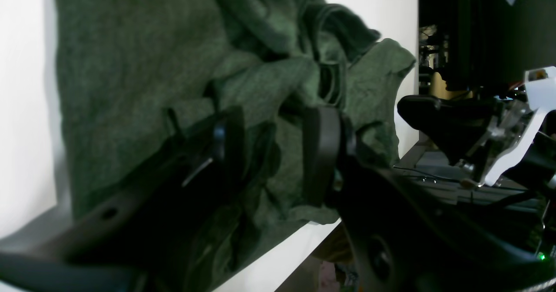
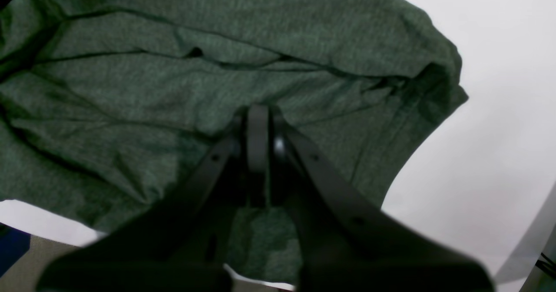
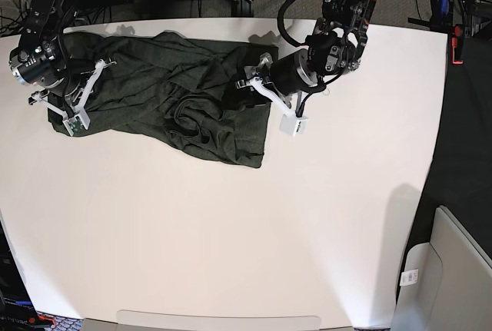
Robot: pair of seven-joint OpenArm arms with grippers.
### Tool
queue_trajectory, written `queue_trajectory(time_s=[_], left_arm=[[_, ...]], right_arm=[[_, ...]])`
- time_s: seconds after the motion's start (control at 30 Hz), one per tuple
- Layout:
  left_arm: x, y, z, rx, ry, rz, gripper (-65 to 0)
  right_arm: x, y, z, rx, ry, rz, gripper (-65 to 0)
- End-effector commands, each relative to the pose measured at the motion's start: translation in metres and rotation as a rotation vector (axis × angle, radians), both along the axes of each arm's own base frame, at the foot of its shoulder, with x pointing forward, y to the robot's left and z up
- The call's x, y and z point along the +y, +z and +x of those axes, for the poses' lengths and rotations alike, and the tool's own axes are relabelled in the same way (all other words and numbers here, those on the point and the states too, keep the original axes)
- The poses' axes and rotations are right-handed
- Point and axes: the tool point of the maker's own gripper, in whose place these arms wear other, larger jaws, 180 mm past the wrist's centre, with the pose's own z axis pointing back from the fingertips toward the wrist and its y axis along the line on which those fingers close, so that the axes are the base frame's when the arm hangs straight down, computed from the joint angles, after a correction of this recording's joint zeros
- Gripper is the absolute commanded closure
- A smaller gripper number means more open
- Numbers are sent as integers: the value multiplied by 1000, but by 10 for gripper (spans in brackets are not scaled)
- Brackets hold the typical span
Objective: Fold the T-shirt properly
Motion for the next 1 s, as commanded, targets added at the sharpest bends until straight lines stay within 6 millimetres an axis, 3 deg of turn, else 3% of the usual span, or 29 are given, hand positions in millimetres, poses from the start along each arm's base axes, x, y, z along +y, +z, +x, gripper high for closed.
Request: queue_trajectory(time_s=[0.0, 0.27, 0.43, 0.6, 0.73, 0.83, 0.97], left_arm=[[-1, 14, 8, -41, 4, -25, -211], [3, 23, 7, -74, -16, -10, -257], [7, 12, 7, -95, -20, 82, -257], [-12, 3, -8, -119, -107, 154, -255], [-20, 7, -8, -152, -105, 140, -251], [-20, 7, -7, -168, -101, 142, -204], [-20, 10, -5, -177, -99, 143, -83]], right_arm=[[-3, 10, 7, -37, 5, -11, 0], [-3, 10, 7, -35, 4, -10, 0], [-3, 10, 7, -35, 4, -10, 0], [-3, 9, 7, -34, 4, -9, 0], [-3, 10, 7, -36, 4, -9, 0], [-3, 10, 7, -36, 4, -8, 0], [-3, 10, 8, -37, 5, -8, 0]])
